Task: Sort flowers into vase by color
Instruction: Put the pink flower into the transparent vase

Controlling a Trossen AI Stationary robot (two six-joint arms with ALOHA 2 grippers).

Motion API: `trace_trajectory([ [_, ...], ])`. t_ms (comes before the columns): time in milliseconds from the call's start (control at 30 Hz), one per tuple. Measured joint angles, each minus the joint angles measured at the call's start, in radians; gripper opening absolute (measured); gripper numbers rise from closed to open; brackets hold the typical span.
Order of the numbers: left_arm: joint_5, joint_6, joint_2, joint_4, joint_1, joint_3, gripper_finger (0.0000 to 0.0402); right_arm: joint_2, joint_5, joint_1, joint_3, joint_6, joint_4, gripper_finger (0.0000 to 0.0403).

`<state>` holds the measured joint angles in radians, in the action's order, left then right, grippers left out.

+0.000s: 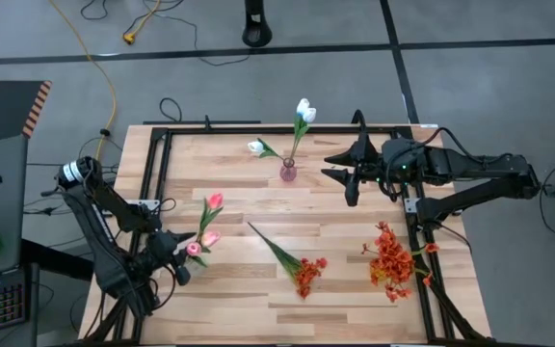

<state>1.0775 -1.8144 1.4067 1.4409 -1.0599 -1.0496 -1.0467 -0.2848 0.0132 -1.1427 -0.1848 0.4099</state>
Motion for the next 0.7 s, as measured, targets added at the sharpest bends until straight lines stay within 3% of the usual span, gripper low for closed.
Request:
trace_trajectory([
  [233,-0.045,0.077,0.0,0.01,0.0,-0.049,0.0099,0.0,0.0,0.0,0.0,0.0,0.0,0.0177],
  [700,-0.053,0.057,0.0,0.029,-0.001,-0.05,0.0099,0.0,0.0,0.0,0.0,0.0,0.0,0.0177],
])
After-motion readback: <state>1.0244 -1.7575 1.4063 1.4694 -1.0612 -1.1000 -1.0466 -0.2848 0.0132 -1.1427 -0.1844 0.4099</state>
